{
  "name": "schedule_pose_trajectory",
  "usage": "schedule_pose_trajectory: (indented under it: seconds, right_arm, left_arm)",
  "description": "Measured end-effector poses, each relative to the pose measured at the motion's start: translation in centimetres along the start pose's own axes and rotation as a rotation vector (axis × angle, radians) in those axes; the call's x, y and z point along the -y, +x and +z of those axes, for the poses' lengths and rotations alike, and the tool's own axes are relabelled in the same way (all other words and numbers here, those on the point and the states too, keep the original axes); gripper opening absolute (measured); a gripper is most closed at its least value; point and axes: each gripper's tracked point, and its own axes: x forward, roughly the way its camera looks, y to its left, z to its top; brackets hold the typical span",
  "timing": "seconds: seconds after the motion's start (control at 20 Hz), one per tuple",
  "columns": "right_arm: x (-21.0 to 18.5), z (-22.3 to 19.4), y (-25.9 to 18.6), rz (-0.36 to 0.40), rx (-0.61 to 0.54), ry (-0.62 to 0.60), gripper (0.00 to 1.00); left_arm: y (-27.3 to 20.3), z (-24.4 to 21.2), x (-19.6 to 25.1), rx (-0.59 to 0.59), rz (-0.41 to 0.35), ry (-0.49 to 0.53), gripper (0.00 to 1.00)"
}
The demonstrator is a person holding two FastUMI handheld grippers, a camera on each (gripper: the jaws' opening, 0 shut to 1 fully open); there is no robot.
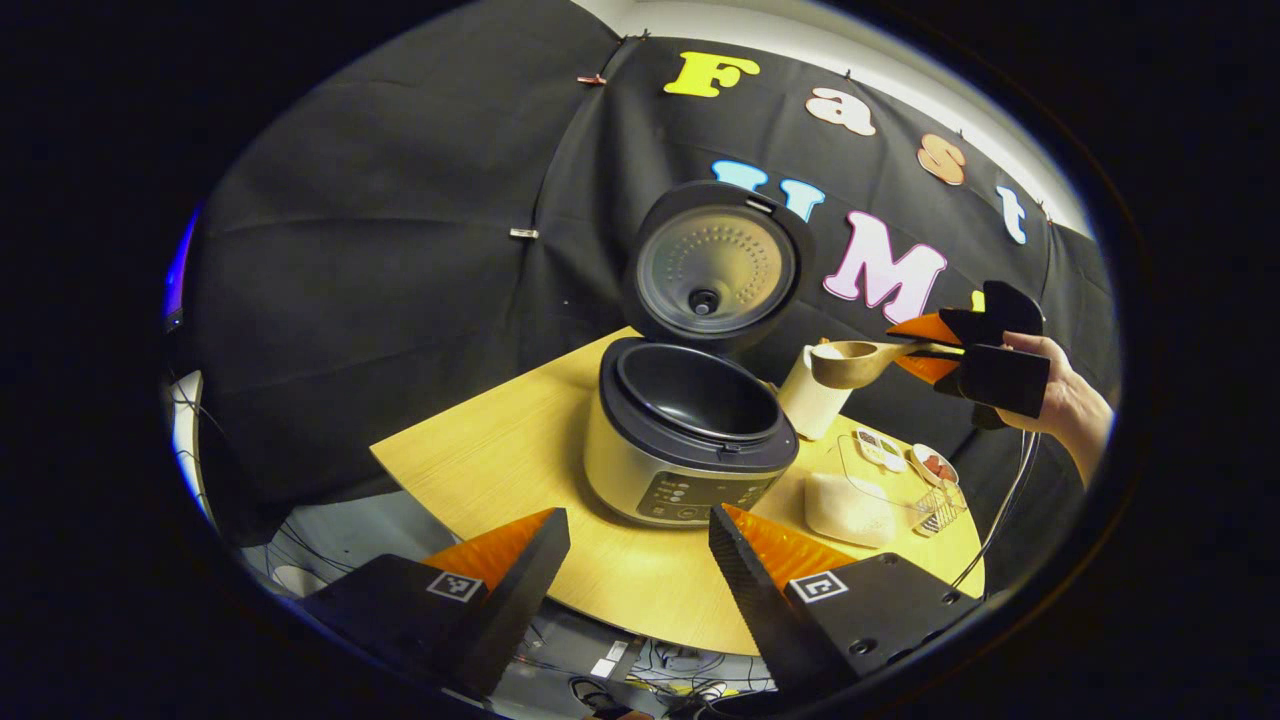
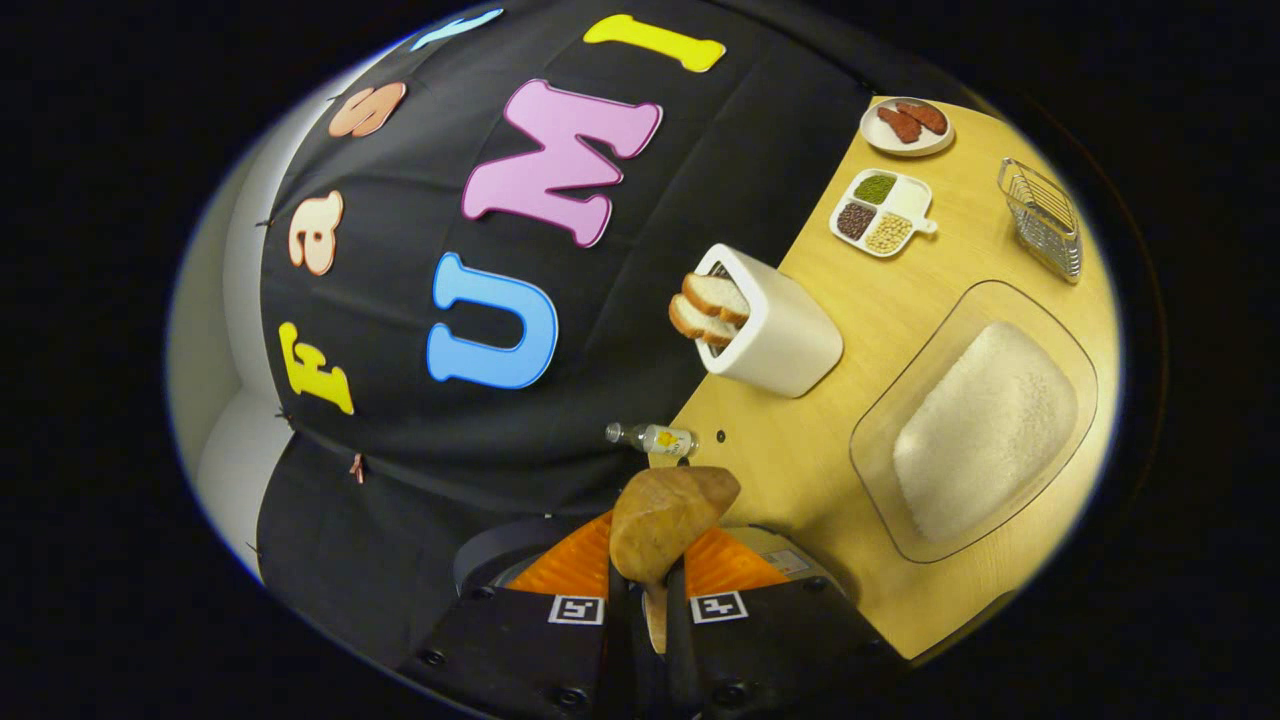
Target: Close the left gripper, press the button to open the rice cooker; take a wooden spoon from the chopstick holder with the right hand, scoop a spoonful of rice and pour it into the rice cooker, then put the wooden spoon back into the chopstick holder.
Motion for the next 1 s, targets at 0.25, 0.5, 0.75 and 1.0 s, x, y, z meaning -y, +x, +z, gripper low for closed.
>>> schedule_pose_trajectory:
  seconds: [0.25, 0.5, 0.75, 1.0]
  right_arm:
    - [-3.6, -5.1, 2.9, 0.041, -0.051, -0.270, 0.17]
    - [-5.8, -9.6, 5.0, 0.084, -0.070, -0.575, 0.17]
    - [-5.6, -11.9, 6.9, 0.101, -0.078, -0.794, 0.17]
    - [-4.5, -13.4, 8.0, 0.117, -0.089, -0.949, 0.17]
  left_arm:
    - [-0.1, 0.2, -2.4, 0.004, 0.045, -0.018, 0.96]
    - [0.4, -0.3, -4.3, -0.009, 0.083, -0.039, 0.95]
    - [0.6, -0.5, -4.3, -0.014, 0.091, -0.051, 0.96]
    - [1.0, -0.5, -3.8, -0.019, 0.081, -0.029, 0.96]
